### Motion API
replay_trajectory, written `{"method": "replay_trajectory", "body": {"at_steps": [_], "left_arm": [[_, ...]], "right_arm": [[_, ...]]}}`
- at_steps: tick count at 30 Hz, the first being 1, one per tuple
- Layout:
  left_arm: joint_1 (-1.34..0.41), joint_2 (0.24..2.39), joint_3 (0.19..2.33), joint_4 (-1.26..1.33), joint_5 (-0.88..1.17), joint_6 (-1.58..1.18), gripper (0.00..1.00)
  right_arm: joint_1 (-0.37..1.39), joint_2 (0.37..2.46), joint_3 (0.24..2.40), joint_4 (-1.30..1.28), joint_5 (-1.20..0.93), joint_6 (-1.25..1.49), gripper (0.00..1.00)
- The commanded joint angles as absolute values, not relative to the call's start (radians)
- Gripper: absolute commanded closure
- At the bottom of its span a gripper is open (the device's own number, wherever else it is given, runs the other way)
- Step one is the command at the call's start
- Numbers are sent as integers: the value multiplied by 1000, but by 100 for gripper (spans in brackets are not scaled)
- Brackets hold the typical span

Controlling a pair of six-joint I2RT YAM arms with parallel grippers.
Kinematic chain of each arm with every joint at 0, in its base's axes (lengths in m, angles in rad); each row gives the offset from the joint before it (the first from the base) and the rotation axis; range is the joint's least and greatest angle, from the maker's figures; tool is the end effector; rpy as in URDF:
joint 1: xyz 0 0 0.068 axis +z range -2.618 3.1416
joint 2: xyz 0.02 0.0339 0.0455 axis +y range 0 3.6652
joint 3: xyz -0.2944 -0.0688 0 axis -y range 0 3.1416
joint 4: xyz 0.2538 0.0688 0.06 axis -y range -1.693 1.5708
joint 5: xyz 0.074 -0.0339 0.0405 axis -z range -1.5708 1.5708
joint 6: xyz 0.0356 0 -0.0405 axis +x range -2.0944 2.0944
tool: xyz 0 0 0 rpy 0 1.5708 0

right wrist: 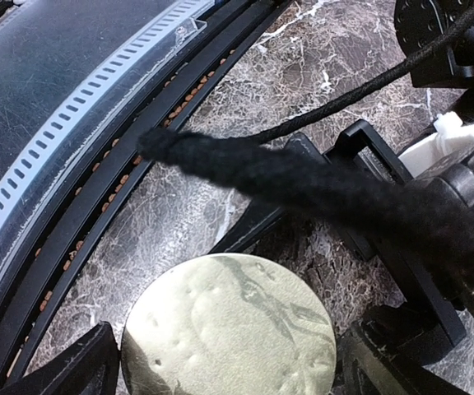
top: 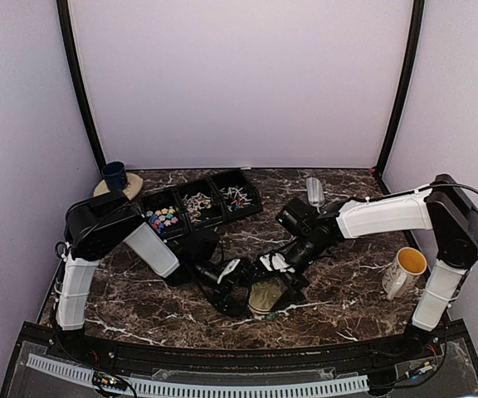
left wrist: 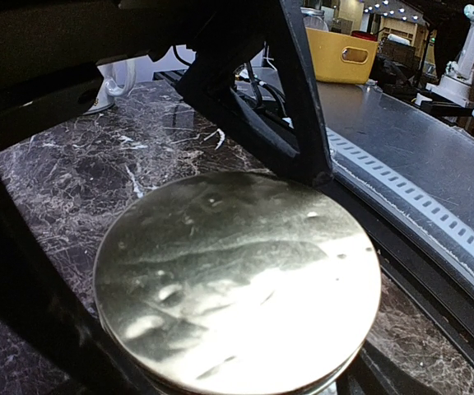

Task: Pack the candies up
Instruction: Screw the bottle lid onto the packing bottle.

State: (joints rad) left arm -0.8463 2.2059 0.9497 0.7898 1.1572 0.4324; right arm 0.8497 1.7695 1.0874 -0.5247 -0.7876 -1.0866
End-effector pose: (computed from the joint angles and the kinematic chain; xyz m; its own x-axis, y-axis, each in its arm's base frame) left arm 0.2467 -0.3280 0.0880 0.0827 0.1607 -0.9835 0.8903 -0.4553 0.0004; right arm 0.2110 0.2782 0.1961 0.3292 -0.5713 -0.7518 -0.8702 -0.4926 -0.0068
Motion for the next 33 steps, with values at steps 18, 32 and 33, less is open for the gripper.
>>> {"method": "replay_trajectory", "body": {"at_steps": [18, 32, 33], "left_arm": [[-854, 2188, 916, 756, 1050, 368, 20], [-835, 2193, 868, 946, 896, 244, 20], [-834, 2194, 868, 947, 894, 239, 20]], "right_arm": [[850, 1784, 1070, -480, -813, -1003, 15], [851, 1708, 973, -330, -729, -852, 17], [850, 1706, 968, -322, -718, -840, 17]]}}
